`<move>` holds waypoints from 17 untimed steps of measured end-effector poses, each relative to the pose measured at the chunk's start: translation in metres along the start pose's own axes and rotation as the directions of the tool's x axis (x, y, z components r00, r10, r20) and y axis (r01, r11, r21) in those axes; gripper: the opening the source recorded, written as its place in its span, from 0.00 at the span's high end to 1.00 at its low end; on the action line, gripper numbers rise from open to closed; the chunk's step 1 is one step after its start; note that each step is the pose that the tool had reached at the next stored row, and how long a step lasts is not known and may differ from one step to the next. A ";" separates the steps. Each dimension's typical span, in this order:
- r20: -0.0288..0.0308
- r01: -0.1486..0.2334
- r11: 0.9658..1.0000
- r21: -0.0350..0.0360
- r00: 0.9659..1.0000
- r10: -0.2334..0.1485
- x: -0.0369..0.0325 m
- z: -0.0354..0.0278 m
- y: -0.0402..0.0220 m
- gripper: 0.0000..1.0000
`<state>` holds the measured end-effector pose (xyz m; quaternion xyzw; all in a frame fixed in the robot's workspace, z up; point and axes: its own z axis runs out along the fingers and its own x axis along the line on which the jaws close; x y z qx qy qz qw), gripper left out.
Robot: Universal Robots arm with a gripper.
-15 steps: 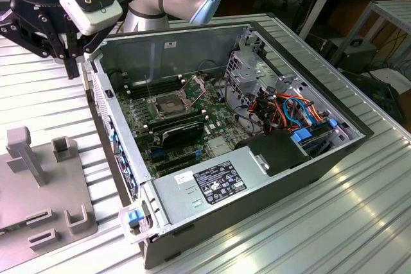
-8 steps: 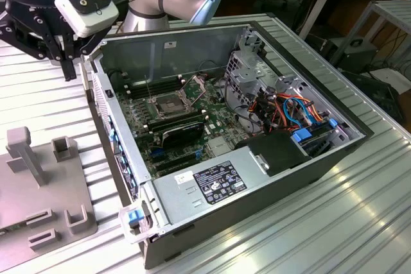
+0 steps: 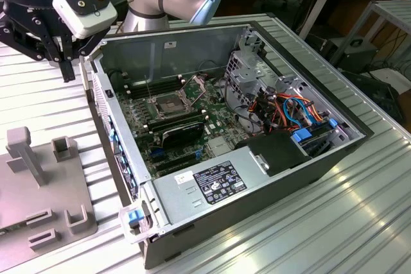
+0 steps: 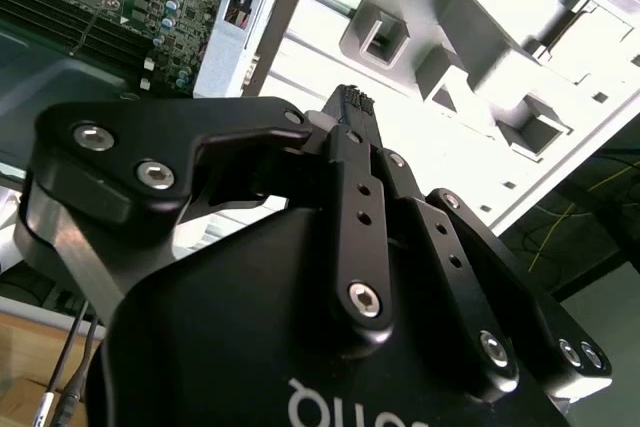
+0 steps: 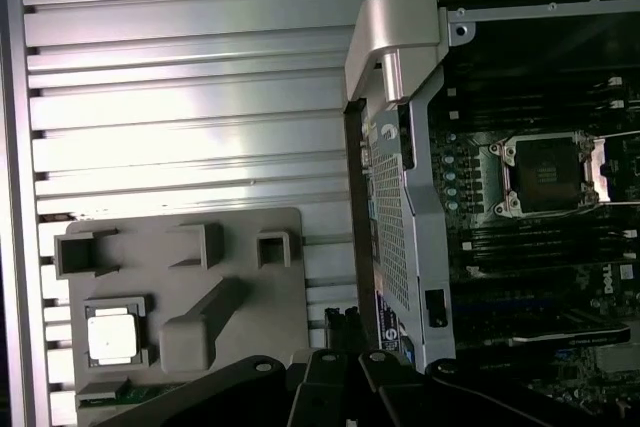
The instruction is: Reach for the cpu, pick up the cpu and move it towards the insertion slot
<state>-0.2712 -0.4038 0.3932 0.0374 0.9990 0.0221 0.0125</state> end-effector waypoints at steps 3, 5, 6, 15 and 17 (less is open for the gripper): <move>0.000 0.000 1.000 0.000 1.000 0.000 0.0006 -0.0001 -0.0002 0.89; 0.000 0.000 1.000 0.000 1.000 0.000 0.0032 -0.0001 -0.0003 0.89; 0.000 0.000 1.000 0.000 1.000 0.000 0.0042 -0.0001 -0.0004 0.89; 0.000 0.000 1.000 0.000 1.000 0.000 0.0136 -0.0004 -0.0011 0.89; 0.000 0.000 1.000 0.000 1.000 0.000 0.0172 -0.0005 -0.0015 0.89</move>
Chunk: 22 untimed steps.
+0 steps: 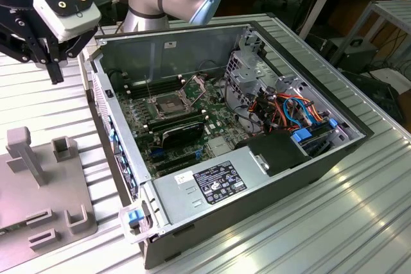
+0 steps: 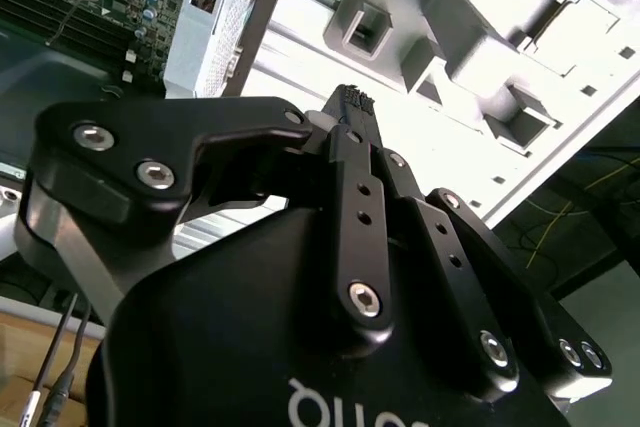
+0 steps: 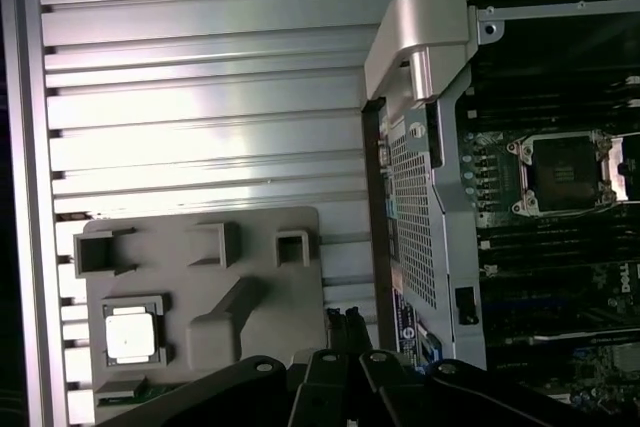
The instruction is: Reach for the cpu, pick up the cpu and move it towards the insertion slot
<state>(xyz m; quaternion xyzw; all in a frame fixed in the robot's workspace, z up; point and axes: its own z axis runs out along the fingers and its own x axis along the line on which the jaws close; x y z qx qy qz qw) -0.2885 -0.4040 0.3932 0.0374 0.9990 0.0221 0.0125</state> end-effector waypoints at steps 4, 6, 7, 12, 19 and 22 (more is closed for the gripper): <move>0.000 0.000 1.000 0.000 1.000 0.000 0.0048 -0.0001 -0.0006 0.89; 0.000 0.000 1.000 0.000 1.000 0.000 0.0072 -0.0002 -0.0010 0.89; 0.000 0.000 1.000 0.000 1.000 0.000 0.0081 -0.0003 -0.0011 0.89; 0.000 0.000 1.000 0.000 1.000 0.000 0.0166 -0.0005 -0.0024 0.89; 0.000 0.000 1.000 0.000 1.000 0.000 0.0263 -0.0008 -0.0038 0.89; 0.000 0.000 1.000 0.000 1.000 0.000 0.0309 -0.0009 -0.0045 0.89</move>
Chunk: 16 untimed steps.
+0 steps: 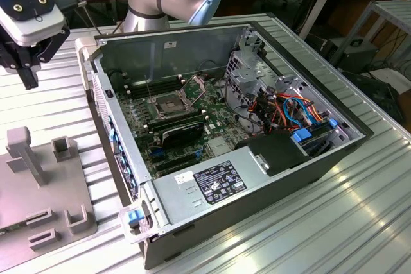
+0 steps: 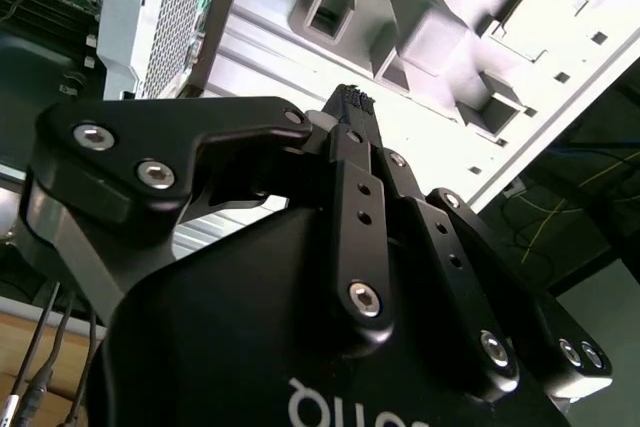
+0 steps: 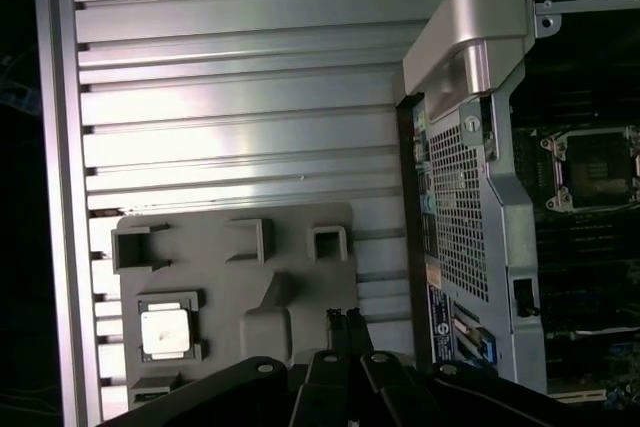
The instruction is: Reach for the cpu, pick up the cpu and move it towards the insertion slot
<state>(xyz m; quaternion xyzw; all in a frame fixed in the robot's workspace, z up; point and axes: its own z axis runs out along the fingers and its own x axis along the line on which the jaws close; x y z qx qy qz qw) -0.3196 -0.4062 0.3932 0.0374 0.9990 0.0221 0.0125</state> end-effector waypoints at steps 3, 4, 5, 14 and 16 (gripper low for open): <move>0.000 0.000 1.000 0.000 1.000 0.000 0.0027 0.0000 -0.0004 0.89; 0.000 0.000 1.000 0.000 1.000 0.000 0.0027 -0.0001 -0.0004 0.89; 0.000 0.000 1.000 0.000 1.000 0.000 0.0029 -0.0001 -0.0004 0.89; 0.000 0.000 1.000 0.000 1.000 0.000 0.0034 -0.0001 -0.0005 0.89; 0.000 0.000 1.000 0.000 1.000 0.000 0.0048 -0.0001 -0.0006 0.89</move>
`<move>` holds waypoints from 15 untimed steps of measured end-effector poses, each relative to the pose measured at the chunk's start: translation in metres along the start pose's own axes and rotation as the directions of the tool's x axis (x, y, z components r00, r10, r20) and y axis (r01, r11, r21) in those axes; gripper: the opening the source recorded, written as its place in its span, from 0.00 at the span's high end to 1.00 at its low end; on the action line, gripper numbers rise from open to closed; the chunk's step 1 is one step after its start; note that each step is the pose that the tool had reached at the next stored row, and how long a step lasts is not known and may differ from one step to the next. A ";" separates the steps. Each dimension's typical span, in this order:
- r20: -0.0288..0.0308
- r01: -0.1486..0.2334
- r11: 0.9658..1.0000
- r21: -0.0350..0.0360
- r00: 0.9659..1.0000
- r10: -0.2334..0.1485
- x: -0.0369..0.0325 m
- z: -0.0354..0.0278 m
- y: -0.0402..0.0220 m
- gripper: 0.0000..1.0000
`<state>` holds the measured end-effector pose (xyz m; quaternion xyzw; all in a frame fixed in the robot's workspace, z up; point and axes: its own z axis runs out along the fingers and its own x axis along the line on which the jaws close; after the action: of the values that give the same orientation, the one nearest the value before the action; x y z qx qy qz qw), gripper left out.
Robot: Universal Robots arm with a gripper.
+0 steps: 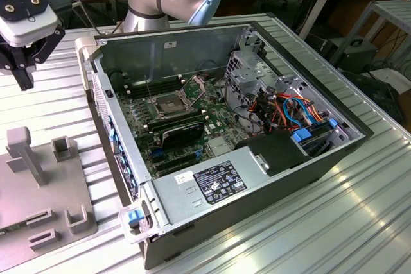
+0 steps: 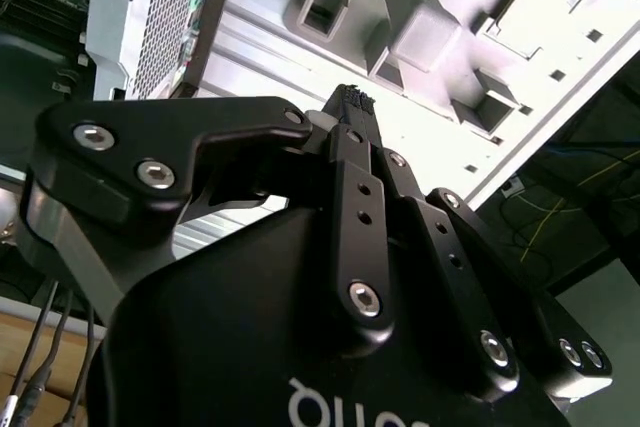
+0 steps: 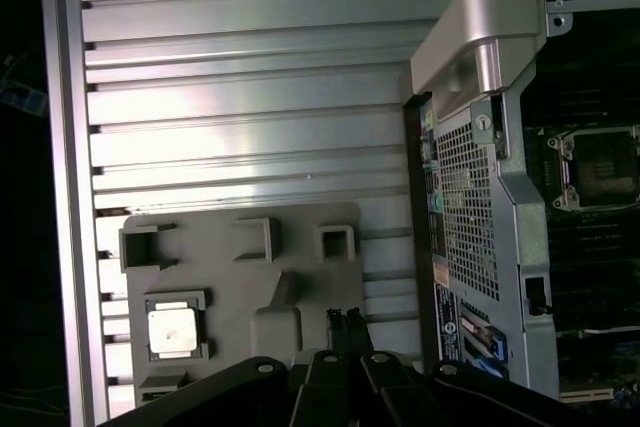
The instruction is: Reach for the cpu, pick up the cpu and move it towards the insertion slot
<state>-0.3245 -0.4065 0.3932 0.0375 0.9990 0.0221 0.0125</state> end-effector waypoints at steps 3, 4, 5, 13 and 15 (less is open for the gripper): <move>0.000 0.000 1.000 0.000 1.000 0.000 0.0029 -0.0001 -0.0006 0.89; 0.000 0.000 1.000 0.000 1.000 0.000 0.0048 -0.0001 -0.0009 0.89; 0.000 0.000 1.000 0.000 1.000 0.000 0.0059 -0.0001 -0.0010 0.89; 0.000 0.000 1.000 0.000 1.000 0.000 0.0137 -0.0004 -0.0018 0.89; 0.000 0.000 1.000 0.000 1.000 0.000 0.0158 -0.0005 -0.0023 0.89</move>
<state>-0.3404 -0.4076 0.3932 0.0374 0.9990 0.0221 0.0125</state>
